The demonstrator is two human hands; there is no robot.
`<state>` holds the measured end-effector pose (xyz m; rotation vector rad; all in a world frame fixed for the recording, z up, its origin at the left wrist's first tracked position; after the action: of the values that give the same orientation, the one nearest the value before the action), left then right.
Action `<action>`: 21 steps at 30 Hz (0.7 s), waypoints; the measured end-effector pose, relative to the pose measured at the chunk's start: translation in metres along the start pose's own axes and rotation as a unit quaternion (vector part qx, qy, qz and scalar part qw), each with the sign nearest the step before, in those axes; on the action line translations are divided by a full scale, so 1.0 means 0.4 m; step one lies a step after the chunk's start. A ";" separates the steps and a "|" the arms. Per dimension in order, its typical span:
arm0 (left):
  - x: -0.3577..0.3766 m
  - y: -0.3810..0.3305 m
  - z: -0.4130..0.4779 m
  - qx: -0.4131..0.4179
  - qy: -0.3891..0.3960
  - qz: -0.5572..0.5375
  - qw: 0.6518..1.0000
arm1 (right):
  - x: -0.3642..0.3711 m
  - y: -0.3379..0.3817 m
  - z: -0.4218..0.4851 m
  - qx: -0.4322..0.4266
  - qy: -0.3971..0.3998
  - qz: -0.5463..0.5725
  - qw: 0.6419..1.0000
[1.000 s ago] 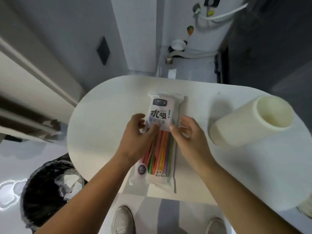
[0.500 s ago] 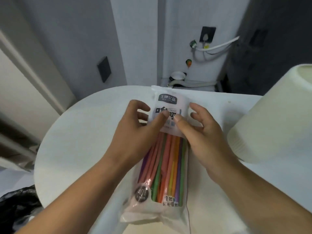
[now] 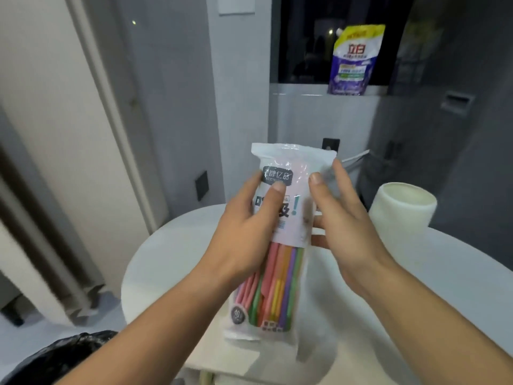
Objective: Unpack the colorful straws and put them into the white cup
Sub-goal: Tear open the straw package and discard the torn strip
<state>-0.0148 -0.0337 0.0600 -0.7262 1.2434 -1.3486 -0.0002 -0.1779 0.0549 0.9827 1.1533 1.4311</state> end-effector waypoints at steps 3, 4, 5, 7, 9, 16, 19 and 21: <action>0.014 -0.072 -0.034 0.015 -0.008 -0.001 1.000 | -0.002 0.064 -0.043 -0.033 -0.013 -0.031 0.999; 0.019 -0.089 -0.045 0.012 -0.013 -0.002 1.000 | -0.004 0.076 -0.056 -0.041 -0.016 -0.030 0.999; 0.026 -0.099 -0.055 0.010 -0.013 0.004 1.000 | -0.005 0.089 -0.071 -0.048 -0.022 -0.027 0.998; 0.035 -0.103 -0.062 -0.022 -0.018 0.041 0.999 | -0.007 0.106 -0.095 -0.061 -0.040 -0.023 0.997; 0.034 -0.105 -0.080 -0.087 -0.037 0.044 0.995 | -0.010 0.119 -0.115 -0.066 -0.054 0.001 0.996; 0.064 -0.145 -0.115 -0.054 -0.002 -0.060 0.997 | 0.006 0.185 -0.178 -0.071 -0.026 -0.021 0.997; 0.069 -0.157 -0.132 -0.023 0.018 -0.085 0.996 | 0.004 0.175 -0.190 -0.042 0.019 0.009 0.999; 0.069 -0.139 -0.142 -0.018 0.011 -0.116 0.993 | 0.001 0.155 -0.194 -0.019 0.042 0.025 0.999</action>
<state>-0.0904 -0.0542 0.0910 -0.9064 1.2308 -1.5293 -0.0881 -0.1918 0.0991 0.9384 1.1657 1.5424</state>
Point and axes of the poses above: each hand's wrist, its own z-axis towards the middle knuckle, its own x-axis out of the palm, y = z × x, the point moved 4 cm from there along z, towards the middle knuckle, and after that the axes turned 12 degrees about y, right-handed, at the moved point
